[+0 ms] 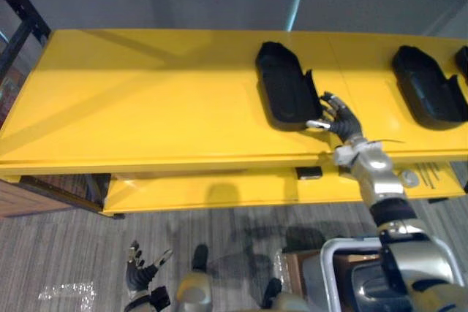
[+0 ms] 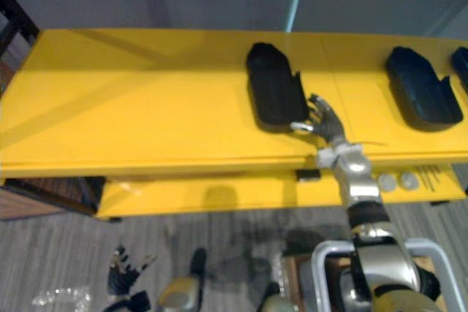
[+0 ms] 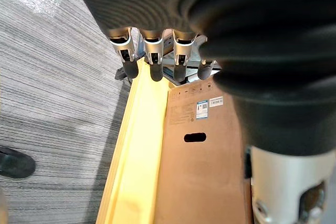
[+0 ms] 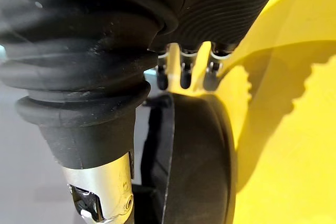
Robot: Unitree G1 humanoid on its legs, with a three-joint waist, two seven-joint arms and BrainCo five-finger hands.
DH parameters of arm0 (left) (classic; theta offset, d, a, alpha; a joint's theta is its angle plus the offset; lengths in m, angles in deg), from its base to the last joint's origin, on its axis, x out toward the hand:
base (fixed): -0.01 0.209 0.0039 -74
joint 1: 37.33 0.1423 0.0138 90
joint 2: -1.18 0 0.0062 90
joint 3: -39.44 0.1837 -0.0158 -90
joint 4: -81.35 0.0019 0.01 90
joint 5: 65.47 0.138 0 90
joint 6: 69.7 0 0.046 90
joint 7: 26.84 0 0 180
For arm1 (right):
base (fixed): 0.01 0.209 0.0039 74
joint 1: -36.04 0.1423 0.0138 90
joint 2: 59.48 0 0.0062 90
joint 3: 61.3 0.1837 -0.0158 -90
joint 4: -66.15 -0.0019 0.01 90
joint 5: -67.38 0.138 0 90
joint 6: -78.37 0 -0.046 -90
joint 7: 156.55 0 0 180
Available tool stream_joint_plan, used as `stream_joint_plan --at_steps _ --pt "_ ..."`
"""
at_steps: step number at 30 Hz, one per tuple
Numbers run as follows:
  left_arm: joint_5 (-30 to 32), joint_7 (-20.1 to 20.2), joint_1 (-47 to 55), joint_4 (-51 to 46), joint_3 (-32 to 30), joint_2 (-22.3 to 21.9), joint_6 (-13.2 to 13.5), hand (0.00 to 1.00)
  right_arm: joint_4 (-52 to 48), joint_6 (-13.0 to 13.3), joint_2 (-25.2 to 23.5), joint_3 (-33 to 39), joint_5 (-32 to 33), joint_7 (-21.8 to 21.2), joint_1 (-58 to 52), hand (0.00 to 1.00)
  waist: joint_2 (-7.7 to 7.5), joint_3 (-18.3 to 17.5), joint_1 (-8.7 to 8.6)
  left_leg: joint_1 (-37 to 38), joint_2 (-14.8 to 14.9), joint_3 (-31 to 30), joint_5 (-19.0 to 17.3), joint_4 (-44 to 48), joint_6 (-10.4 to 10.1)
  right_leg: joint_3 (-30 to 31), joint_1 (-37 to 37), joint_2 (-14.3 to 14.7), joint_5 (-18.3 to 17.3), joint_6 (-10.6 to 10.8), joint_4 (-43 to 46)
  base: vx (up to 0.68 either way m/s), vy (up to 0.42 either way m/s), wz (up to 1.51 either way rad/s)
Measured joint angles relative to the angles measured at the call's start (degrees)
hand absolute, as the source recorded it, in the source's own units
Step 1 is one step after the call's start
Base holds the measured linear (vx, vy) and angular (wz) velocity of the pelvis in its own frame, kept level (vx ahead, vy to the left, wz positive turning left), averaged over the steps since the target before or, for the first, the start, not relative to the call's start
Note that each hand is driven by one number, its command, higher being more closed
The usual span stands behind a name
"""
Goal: Walk over and take plastic housings, then place them on the shelf
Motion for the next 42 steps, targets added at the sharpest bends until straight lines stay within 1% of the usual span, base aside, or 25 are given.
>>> stream_joint_plan --at_steps 2,4,7,9,10,12,13,15,20,21,24,25,26,28,33,36,40,42 --pt "0.0 0.0 0.0 -0.2 0.0 0.0 0.0 0.0 -3.4 0.0 -0.5 0.1 0.7 0.0 -1.6 0.0 0.0 0.0 -0.01 0.0 0.0 0.1 0.0 0.0 0.0 0.1 0.0 0.0 0.0 0.0 0.0 0.0 0.0 0.0" --pt "0.0 0.0 0.0 -0.2 0.0 0.0 0.0 0.0 -4.3 0.0 -1.1 0.1 0.4 0.4 -2.2 0.0 0.0 0.0 -0.12 0.0 0.0 0.1 0.0 0.0 0.0 0.2 -0.1 0.0 0.0 0.0 0.0 0.0 0.0 0.0" --pt "0.0 0.0 0.0 -0.2 0.0 0.0 0.1 0.0 -7.0 0.6 -1.8 0.1 -2.0 3.2 -4.2 0.0 0.0 0.0 -0.17 0.0 0.0 0.3 0.0 0.0 0.0 0.5 -0.2 0.0 0.0 0.0 0.1 0.0 0.0 -0.01" --pt "0.0 -0.1 0.0 -0.2 0.0 0.0 0.2 0.0 -12.0 2.8 -2.3 0.3 -5.9 7.4 -6.3 0.0 -0.04 0.0 -0.05 -0.1 0.3 1.1 -0.1 0.0 0.1 1.5 -0.9 0.1 0.0 -0.1 0.4 -0.01 0.0 -0.17" --pt "0.0 -0.1 0.0 -0.2 -0.1 0.0 0.3 0.0 -13.7 3.1 -2.5 0.3 -6.1 7.8 -6.5 0.0 -0.05 0.0 -0.04 -0.2 0.4 1.7 -0.1 0.0 0.1 1.9 -1.3 0.1 0.0 -0.1 0.5 -0.02 -0.001 -0.27" --pt "-0.1 -0.1 -0.1 -0.8 0.0 0.1 0.3 0.0 -21.5 4.6 -3.0 1.3 -7.1 8.5 -8.7 0.0 -0.07 0.0 -0.45 -0.7 0.7 2.2 -0.1 0.0 0.1 2.8 -2.2 0.4 0.3 -0.3 0.7 -0.01 -0.01 -0.19" --pt "-0.1 -0.2 0.0 -1.0 0.0 0.1 0.3 0.0 -23.0 4.7 -3.2 1.3 -7.2 8.5 -9.3 0.0 -0.11 0.0 -0.53 -0.7 0.8 2.4 -0.1 0.0 0.1 3.0 -2.3 0.4 0.3 -0.3 0.7 -0.01 -0.015 -0.14" --pt "-0.1 -0.2 -0.1 -1.9 0.0 0.2 0.3 0.0 -26.5 4.3 -3.8 1.2 -8.8 7.3 -11.5 0.0 -0.23 0.0 -0.67 -0.9 1.0 3.2 -0.1 0.0 0.1 3.5 -2.9 0.6 0.4 -0.4 0.8 -0.01 -0.014 -0.12" --pt "-0.1 -0.2 -0.2 -1.9 0.0 0.2 0.3 0.0 -26.7 2.2 -4.7 -0.3 -11.2 6.8 -13.2 0.0 -0.47 -0.1 -1.42 -0.9 1.3 3.4 -0.1 0.0 0.1 3.8 -3.1 0.9 0.5 -0.6 0.9 -0.01 -0.006 -0.02" --pt "-0.1 -0.2 -0.2 -1.9 0.0 0.2 0.3 0.0 -26.8 2.2 -4.7 -0.5 -11.4 6.7 -13.2 0.0 -0.48 -0.1 -1.46 -0.9 1.3 3.4 -0.1 0.0 0.1 3.9 -3.1 1.0 0.5 -0.6 0.9 -0.03 -0.02 -0.09" --pt "-0.1 -0.3 -0.2 -1.6 0.1 0.6 0.4 0.0 -29.6 1.2 -4.7 -1.6 -11.4 4.9 -13.4 0.0 -0.63 -0.2 -1.57 -0.9 1.7 3.8 -0.1 0.0 0.1 4.6 -3.6 1.3 0.5 -0.7 1.0 -0.02 -0.021 -0.09" --pt "-0.1 -0.3 -0.2 -1.6 0.1 0.7 0.4 0.0 -30.7 0.1 -4.7 -2.2 -11.4 3.4 -13.5 0.0 -0.73 -0.2 -1.75 -0.9 1.9 3.8 -0.1 0.0 0.1 4.6 -3.7 1.4 0.5 -0.7 1.0 -0.02 -0.022 -0.03" --pt "-0.1 -0.4 -0.2 -1.5 0.2 0.8 0.4 0.0 -30.8 -0.5 -4.7 -2.4 -11.4 2.7 -13.5 0.0 -0.81 -0.3 -1.82 -0.9 1.9 3.8 -0.1 0.0 0.1 4.6 -3.7 1.5 0.5 -0.7 1.0 0.0 0.0 0.0" --pt "-0.1 -0.4 -0.2 -1.1 0.9 1.9 0.4 0.0 -30.8 -2.7 -4.6 -3.3 -11.4 0.9 -14.3 0.0 -1.18 -0.5 -1.85 -1.0 2.0 3.8 -0.1 0.0 0.1 4.6 -3.8 1.5 0.5 -0.8 1.0 0.0 0.0 0.0" --pt "-0.1 -0.5 -0.2 -0.4 1.2 2.3 0.4 0.0 -30.7 -3.1 -4.6 -5.0 -11.2 -1.8 -15.6 0.0 -1.91 -1.0 -1.85 -1.1 1.9 3.7 -0.1 0.0 0.1 4.6 -3.8 1.5 0.5 -0.8 1.2 0.0 0.0 0.0" --pt "-0.1 -0.5 -0.2 0.1 1.2 2.4 0.4 0.0 -30.7 -3.1 -4.4 -5.2 -10.2 -3.8 -15.6 0.0 -2.04 -1.1 -1.85 -1.1 1.9 3.7 0.0 0.0 0.0 4.6 -3.9 1.5 0.5 -0.8 1.4 0.0 0.0 0.0" --pt "-0.1 -0.5 -0.2 0.1 1.1 2.4 0.4 0.0 -30.7 -3.2 -3.8 -6.0 -10.2 -5.3 -15.6 0.0 -2.18 -1.1 -1.86 -1.1 1.9 3.6 0.0 0.0 0.0 4.6 -3.9 1.5 0.4 -0.8 1.5 0.0 0.0 0.0" --pt "-0.1 -0.6 -0.2 0.1 1.1 2.4 0.4 0.0 -30.7 -4.5 -3.7 -6.4 -10.2 -5.4 -15.8 0.0 -2.48 -1.4 -1.87 -1.1 1.9 3.6 0.0 0.0 0.0 4.6 -4.0 1.5 0.4 -0.8 1.6 0.0 0.0 0.0"
